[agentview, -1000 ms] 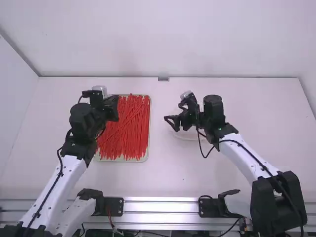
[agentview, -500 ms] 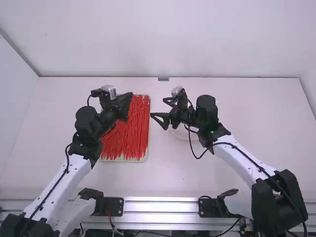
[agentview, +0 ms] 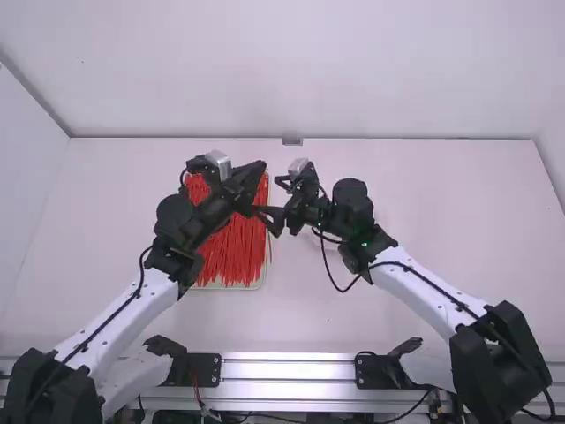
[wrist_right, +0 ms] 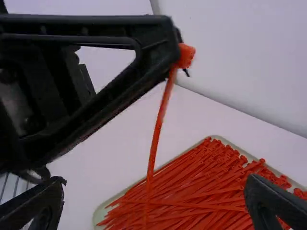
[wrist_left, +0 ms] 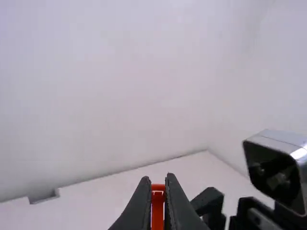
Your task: Fasten the cable tie
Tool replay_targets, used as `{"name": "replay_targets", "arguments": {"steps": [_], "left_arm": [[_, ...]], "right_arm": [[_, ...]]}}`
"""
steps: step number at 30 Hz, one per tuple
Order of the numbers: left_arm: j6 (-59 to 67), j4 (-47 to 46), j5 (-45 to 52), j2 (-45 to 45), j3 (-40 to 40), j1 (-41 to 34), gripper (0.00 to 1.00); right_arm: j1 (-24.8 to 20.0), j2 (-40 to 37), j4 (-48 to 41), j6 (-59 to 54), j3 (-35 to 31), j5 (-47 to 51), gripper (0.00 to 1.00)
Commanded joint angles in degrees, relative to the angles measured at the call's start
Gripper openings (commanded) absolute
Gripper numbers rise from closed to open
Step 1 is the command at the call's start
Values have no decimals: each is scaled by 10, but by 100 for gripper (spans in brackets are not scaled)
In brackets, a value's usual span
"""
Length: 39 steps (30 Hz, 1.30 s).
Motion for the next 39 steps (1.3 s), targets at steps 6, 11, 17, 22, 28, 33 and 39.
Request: {"name": "replay_targets", "arguments": {"steps": [6,11,17,22,28,33,39], "left_arm": [[-2,13,-3,4,-5,-10,2],[-2,15,-3,4,-5,-5,2],[-2,17,-2,4,-5,-5,2],[-2,17,-3,4,-5,-5,21],[-1,8,-44,2,-5,-3,60],[34,-8,-48,-9,-5,-4,75],[64,-21,-27,-22,4,-3,89]], "right_arm": [[25,3,8,3,14,80,87],[23,3,8,0,14,78,49],[23,3,7,-10,14,78,0],[15,3,5,-10,14,77,0],[-31,3,2,-8,14,23,0],[-98,3,2,-8,14,-80,0],[-184,3,35,-7,14,-270,0]]}}
